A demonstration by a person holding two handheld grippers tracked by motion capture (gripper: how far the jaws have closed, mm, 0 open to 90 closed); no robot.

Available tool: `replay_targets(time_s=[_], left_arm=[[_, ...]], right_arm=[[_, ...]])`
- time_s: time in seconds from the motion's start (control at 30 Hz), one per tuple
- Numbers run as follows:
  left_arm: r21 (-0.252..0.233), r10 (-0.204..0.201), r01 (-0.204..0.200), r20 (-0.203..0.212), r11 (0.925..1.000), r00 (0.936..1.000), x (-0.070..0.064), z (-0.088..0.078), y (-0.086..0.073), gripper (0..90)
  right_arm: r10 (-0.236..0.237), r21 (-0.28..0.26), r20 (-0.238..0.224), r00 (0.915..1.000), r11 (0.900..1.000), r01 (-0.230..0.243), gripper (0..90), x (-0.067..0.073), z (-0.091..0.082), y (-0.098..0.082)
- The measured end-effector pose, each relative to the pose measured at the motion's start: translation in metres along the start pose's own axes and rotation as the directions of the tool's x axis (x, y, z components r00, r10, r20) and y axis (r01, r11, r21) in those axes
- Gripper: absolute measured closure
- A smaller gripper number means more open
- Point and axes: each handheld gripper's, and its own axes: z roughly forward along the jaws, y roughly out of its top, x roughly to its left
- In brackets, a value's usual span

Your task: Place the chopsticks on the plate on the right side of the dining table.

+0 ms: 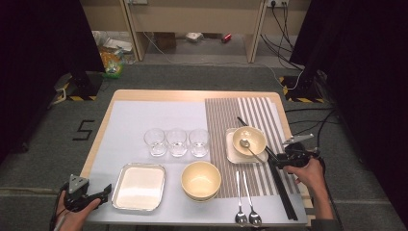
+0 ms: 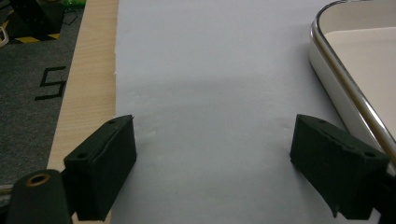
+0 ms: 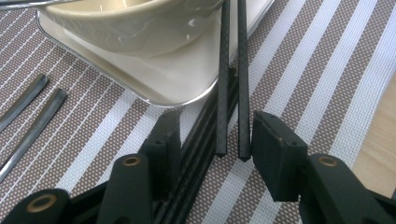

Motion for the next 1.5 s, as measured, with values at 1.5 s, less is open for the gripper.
replay_targets(time_s=[1.5], left_arm=[[-0.001, 0.001, -0.001, -0.002, 1.0000, 1.0000, 0.000, 0.000, 0.000, 13.3]], right_arm=[[-0.167, -0.001, -0.004, 0.9859, 0.986, 0.167, 75.3, -0.017, 0.015, 0.009]])
